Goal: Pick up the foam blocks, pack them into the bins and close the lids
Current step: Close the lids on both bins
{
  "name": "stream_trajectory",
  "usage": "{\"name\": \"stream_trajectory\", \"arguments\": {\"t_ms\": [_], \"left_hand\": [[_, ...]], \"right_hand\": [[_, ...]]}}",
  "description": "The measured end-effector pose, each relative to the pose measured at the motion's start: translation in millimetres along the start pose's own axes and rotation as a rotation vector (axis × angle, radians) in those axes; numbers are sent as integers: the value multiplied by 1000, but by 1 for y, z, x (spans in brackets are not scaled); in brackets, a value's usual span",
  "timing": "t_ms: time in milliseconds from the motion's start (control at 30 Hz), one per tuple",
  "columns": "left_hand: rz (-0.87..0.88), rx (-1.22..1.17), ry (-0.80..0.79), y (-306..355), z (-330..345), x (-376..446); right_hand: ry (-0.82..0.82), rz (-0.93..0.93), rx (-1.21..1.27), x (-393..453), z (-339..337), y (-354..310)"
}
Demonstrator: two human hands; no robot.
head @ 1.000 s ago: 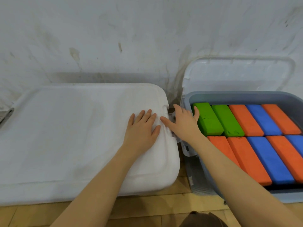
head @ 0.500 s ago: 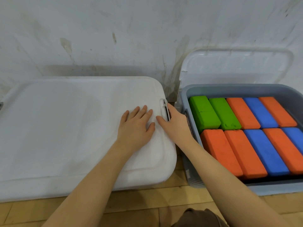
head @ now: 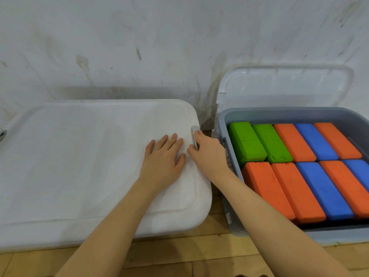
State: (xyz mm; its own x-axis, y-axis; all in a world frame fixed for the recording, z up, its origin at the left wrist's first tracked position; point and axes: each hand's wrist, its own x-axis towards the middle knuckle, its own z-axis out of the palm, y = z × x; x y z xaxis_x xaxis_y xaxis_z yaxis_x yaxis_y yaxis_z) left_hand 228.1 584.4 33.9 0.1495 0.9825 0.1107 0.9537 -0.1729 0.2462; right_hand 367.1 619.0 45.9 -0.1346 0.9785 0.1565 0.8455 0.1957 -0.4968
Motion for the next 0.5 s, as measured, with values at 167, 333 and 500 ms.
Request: {"name": "stream_trajectory", "arguments": {"t_ms": [167,333,500], "left_hand": [[-11,-50,-44,0,-9,1],[10,-127,50,20,-25,19],[126,-196,118,70,-30,74]], "right_hand": [[-58,21,116,-6,-8,4],[88,2,179,-1,-25,28],[206,27,144,42,-73,88]]}}
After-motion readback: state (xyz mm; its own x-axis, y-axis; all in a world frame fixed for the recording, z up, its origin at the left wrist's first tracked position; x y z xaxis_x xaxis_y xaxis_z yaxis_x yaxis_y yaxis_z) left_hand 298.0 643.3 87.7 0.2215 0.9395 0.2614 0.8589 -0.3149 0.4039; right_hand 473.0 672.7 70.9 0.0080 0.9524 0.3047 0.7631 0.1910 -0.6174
